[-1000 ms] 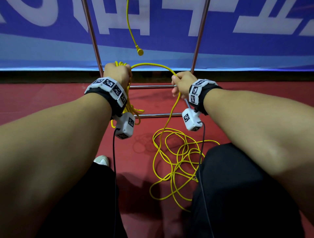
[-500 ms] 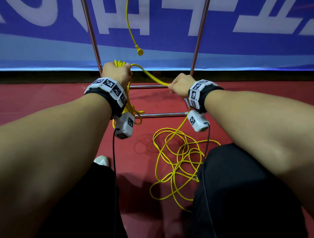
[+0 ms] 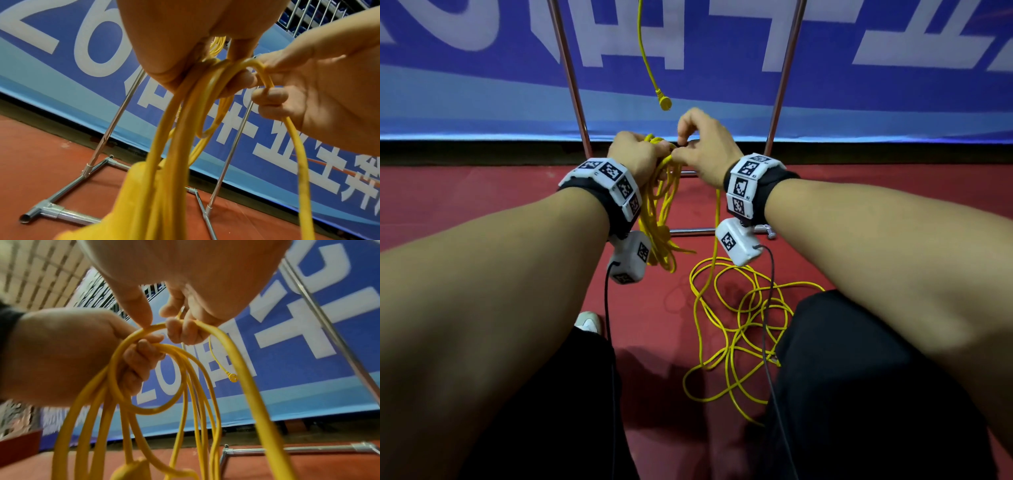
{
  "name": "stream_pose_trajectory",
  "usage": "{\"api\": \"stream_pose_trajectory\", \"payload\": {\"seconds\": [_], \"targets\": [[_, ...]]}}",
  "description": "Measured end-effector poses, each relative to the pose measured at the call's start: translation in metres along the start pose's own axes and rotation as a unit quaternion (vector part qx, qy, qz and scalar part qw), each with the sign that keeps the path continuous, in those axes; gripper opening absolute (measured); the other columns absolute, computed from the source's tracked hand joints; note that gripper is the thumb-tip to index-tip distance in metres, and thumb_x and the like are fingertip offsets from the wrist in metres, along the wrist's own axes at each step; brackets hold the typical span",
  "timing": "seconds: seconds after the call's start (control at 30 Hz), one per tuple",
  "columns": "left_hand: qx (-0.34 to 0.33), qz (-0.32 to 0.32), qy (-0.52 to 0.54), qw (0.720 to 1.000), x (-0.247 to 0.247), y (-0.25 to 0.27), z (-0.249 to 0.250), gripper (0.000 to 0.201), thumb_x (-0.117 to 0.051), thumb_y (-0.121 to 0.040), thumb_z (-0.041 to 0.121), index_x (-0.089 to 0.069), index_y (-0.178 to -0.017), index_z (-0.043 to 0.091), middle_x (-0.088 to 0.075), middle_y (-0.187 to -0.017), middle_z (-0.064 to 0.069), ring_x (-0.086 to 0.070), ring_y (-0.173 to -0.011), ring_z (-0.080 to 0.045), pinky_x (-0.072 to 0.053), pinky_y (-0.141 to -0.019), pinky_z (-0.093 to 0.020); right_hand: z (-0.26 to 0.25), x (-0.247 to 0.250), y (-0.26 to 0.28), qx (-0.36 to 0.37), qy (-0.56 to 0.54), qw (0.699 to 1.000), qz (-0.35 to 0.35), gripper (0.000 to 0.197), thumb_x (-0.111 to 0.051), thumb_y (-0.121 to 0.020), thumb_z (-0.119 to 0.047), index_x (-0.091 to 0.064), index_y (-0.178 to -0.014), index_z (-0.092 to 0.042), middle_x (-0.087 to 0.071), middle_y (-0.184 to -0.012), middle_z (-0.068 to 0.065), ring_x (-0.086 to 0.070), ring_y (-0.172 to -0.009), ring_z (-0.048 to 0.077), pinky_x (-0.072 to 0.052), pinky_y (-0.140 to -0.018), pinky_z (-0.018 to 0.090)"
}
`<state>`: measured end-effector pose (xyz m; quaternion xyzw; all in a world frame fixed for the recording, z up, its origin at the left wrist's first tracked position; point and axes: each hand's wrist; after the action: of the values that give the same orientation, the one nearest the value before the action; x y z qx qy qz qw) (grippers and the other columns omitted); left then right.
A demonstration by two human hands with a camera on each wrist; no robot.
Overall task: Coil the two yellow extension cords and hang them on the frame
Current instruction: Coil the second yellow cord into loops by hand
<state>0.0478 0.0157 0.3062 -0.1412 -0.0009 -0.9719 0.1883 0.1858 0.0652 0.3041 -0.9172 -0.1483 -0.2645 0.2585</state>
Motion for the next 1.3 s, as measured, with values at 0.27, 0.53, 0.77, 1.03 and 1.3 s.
{"api": "stream_pose_trajectory", "payload": {"seconds": [0.27, 0.53, 0.77, 1.03, 1.3], "targets": [[0.003, 0.000, -0.018, 1.000, -0.004, 0.004, 0.006, 0.024, -0.063, -0.083, 0.013, -0.058, -0.060, 0.009, -0.057, -0.058, -0.009, -0.048, -0.044, -0.020, -0.040, -0.049, -0.027, 0.014, 0.001, -0.004, 0.002, -0.039, 0.999, 0.038, 0.026, -0.078, -0.071, -0.032, -0.053, -0.070, -0.027, -0.059, -0.069, -0.008, -0.063, -0.058, 0.017, -0.053, -0.061, 0.032], [-0.026, 0.042, -0.030, 0.998, -0.003, 0.001, 0.009, 0.026, -0.062, -0.084, 0.030, -0.062, -0.072, 0.007, -0.057, -0.067, -0.013, -0.050, -0.055, -0.023, -0.045, -0.055, -0.035, 0.028, 0.006, 0.002, -0.122, 0.033, 0.988, -0.089, 0.052, -0.054, -0.092, -0.060, -0.053, -0.064, -0.017, -0.066, -0.061, 0.011, -0.065, -0.056, 0.029, -0.050, -0.060, 0.034], [-0.011, 0.055, 0.003, 0.998, 0.004, -0.003, 0.006, 0.031, -0.063, -0.088, 0.024, -0.057, -0.060, 0.011, -0.058, -0.061, -0.012, -0.049, -0.047, -0.023, -0.045, -0.055, -0.033, 0.042, 0.026, 0.002, -0.253, -0.051, 0.963, -0.070, 0.043, -0.049, -0.104, -0.033, -0.058, -0.070, -0.009, -0.057, -0.057, 0.000, -0.048, -0.048, 0.014, -0.045, -0.053, 0.025], [0.043, -0.009, 0.000, 0.999, -0.002, 0.007, 0.007, 0.019, -0.061, -0.091, 0.012, -0.070, -0.080, 0.000, -0.055, -0.054, -0.010, -0.046, -0.035, -0.017, -0.039, -0.043, -0.022, 0.040, 0.030, -0.001, -0.123, 0.009, 0.992, -0.008, 0.032, -0.067, -0.092, -0.036, -0.068, -0.070, -0.013, -0.044, -0.038, -0.012, -0.038, -0.039, 0.002, -0.033, -0.052, 0.022], [0.044, 0.000, -0.047, 0.998, -0.014, 0.009, 0.006, 0.048, -0.051, -0.101, 0.042, -0.060, -0.070, 0.006, -0.059, -0.059, -0.007, -0.048, -0.035, -0.015, -0.040, -0.040, -0.019, 0.021, 0.004, -0.004, -0.037, -0.009, 0.999, -0.016, 0.024, -0.077, -0.083, -0.035, -0.062, -0.067, -0.024, -0.055, -0.057, -0.007, -0.046, -0.050, 0.004, -0.038, -0.056, 0.021]]}}
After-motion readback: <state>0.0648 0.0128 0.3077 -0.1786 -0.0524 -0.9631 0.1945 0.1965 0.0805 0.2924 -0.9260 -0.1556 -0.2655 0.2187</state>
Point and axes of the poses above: each hand's wrist, its own y-axis away from the middle knuckle, its own x-axis out of the back of the hand, z = x × y
